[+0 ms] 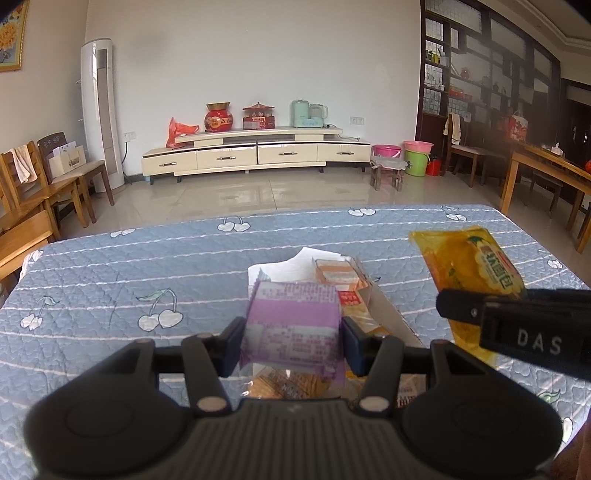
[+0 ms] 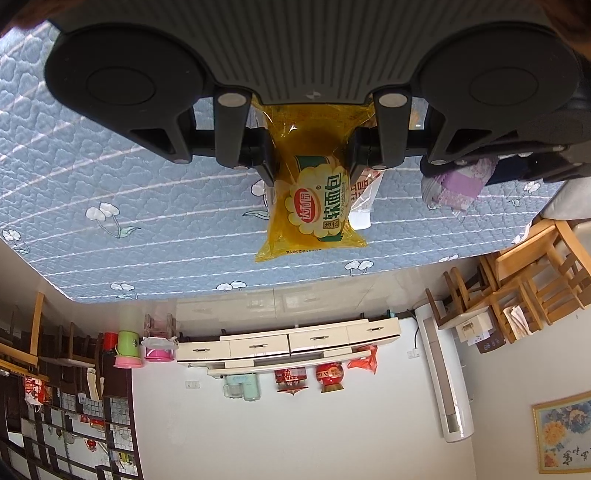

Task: Organize snacks
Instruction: 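Carry the purple packet and yellow bag over the white box lid, then open both tools to drop the purple packet and yellow bag into the lid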

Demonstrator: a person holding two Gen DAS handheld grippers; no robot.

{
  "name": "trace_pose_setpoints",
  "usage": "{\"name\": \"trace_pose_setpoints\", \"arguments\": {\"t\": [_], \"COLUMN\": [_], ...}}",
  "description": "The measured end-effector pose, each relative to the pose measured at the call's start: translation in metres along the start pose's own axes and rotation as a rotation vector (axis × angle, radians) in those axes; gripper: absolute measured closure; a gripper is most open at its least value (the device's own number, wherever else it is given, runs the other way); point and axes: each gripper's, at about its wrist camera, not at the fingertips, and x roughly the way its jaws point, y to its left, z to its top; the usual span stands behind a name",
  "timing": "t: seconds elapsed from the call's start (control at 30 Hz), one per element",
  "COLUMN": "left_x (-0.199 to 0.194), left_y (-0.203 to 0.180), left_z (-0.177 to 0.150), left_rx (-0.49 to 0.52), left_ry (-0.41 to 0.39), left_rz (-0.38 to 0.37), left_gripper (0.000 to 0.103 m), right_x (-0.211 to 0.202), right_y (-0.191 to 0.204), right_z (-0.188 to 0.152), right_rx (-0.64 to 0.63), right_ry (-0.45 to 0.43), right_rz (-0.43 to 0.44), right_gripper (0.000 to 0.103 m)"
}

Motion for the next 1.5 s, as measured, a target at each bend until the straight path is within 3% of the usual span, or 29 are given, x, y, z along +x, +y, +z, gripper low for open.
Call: {"name": "trace_pose_setpoints", "arguments": {"t": [0.63,0.7,0.73,0.77,0.8,1.2,1.23,1.3,1.33,1.37,1.5], "left_x": [0.035,0.039,0.040,0.041,0.043,0.055,0.056,0.055,0.053,0.050,0.030], "left_y": [0.005,0.005,0.005,0.004,0.004,-0.014,-0.015,-0.018,-0.017,-0.017,-0.015], "left_z": [0.004,0.004,0.004,0.004,0.003,0.009,0.011,0.012,0.013,0.013,0.012], "left_rx": [-0.016,-0.015,-0.014,-0.013,-0.012,-0.007,-0.012,-0.024,-0.031,-0.036,-0.039], "left_ry": [0.036,0.041,0.042,0.043,0.045,0.041,0.037,0.029,0.026,0.015,0.014], "left_rz": [-0.024,-0.026,-0.028,-0.030,-0.033,-0.097,-0.109,-0.123,-0.125,-0.128,-0.096], "left_gripper": [0.049,0.049,0.049,0.049,0.049,0.048,0.046,0.028,0.012,0.006,0.001], "right_x": [0.048,0.052,0.053,0.053,0.052,-0.016,-0.023,-0.035,-0.041,-0.047,-0.071], "right_y": [0.012,0.012,0.011,0.010,0.009,-0.006,-0.007,-0.008,-0.008,-0.008,-0.006], "right_z": [0.013,0.014,0.014,0.014,0.014,0.002,0.000,-0.002,-0.004,-0.006,-0.015], "right_rx": [-0.048,-0.050,-0.049,-0.046,-0.042,-0.011,-0.004,0.004,0.002,-0.003,-0.015], "right_ry": [0.049,0.041,0.029,0.017,0.005,-0.112,-0.119,-0.127,-0.130,-0.132,-0.132], "right_rz": [0.032,0.043,0.054,0.060,0.050,-0.022,-0.026,-0.040,-0.051,-0.064,-0.079], "right_gripper": [0.055,0.048,0.027,0.016,0.013,0.010,0.010,0.008,0.007,0.007,0.000]}}
